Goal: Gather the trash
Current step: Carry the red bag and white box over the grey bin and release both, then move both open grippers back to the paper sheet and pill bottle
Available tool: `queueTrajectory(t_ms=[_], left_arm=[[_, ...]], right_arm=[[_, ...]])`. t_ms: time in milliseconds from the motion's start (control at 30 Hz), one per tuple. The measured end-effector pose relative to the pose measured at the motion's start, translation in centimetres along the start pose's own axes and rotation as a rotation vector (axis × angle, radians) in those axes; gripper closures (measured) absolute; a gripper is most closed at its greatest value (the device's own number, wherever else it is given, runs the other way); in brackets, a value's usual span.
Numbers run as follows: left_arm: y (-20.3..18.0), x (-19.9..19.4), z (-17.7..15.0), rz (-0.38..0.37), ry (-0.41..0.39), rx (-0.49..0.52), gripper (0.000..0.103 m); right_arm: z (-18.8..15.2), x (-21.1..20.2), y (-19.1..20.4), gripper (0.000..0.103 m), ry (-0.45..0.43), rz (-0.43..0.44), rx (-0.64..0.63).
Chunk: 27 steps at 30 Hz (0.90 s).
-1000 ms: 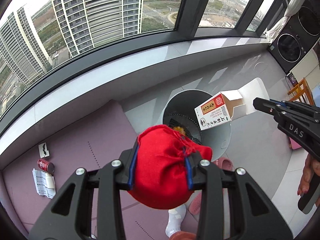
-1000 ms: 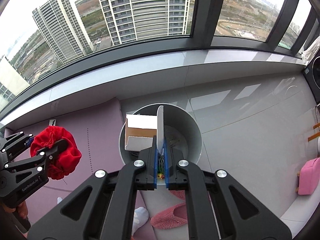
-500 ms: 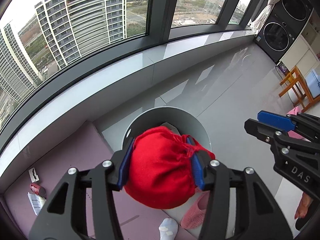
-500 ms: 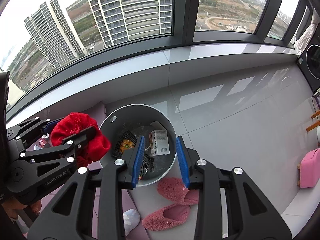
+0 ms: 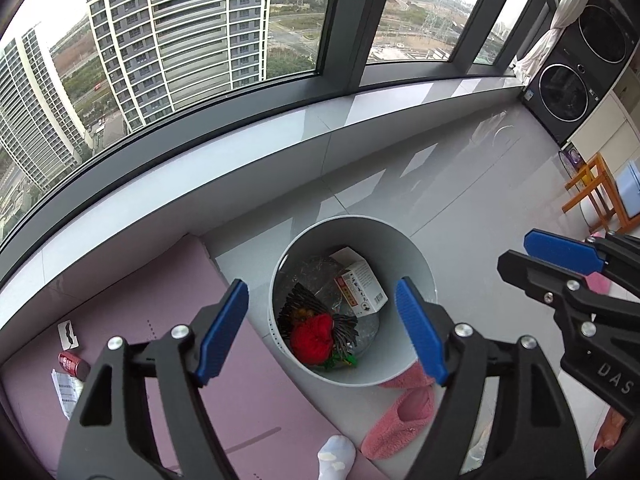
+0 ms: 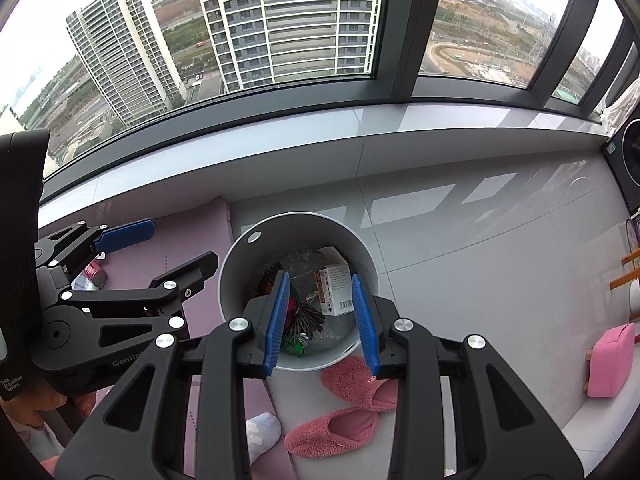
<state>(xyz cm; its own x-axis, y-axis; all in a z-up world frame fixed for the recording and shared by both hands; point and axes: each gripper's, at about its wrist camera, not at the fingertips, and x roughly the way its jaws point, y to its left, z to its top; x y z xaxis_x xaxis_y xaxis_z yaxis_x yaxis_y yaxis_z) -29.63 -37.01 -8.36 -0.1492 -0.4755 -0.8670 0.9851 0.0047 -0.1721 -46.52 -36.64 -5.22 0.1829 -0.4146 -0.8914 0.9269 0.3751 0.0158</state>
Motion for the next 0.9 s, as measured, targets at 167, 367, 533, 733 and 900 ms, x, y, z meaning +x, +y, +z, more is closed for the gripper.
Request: queueTrajectory(t_ms=[167,367,533,733,900], left_arm=[[7.1,-3.0,-2.5,0.059,-0.003,-0.124,0.027],[18.0,-7.7,-8.2,0.176,0.003,-0.246,0.027],[27.8,-12.3,-14.4,0.269,0.027,-0.355,0.027],[38.1,-17.6,-21.7,0.348,0.056,-0.476,0.027],[44.8,-20.5,-27.1,0.384,0.069,-0.534,0.027]], right_arm=[[1.0,-0.5,6.9,0.058,-0.027,0.075,-0.109],[1.3,-0.3,18.2,0.058,-0.024,0.180,-0.246],[0.5,0.5,29.5,0.058,0.008,0.274,-0.343],[-1.9,1.1,43.8,0.058,0.043,0.343,-0.443],[-4.3,2.3,53.3,0.058,0.081,0.366,-0.459]])
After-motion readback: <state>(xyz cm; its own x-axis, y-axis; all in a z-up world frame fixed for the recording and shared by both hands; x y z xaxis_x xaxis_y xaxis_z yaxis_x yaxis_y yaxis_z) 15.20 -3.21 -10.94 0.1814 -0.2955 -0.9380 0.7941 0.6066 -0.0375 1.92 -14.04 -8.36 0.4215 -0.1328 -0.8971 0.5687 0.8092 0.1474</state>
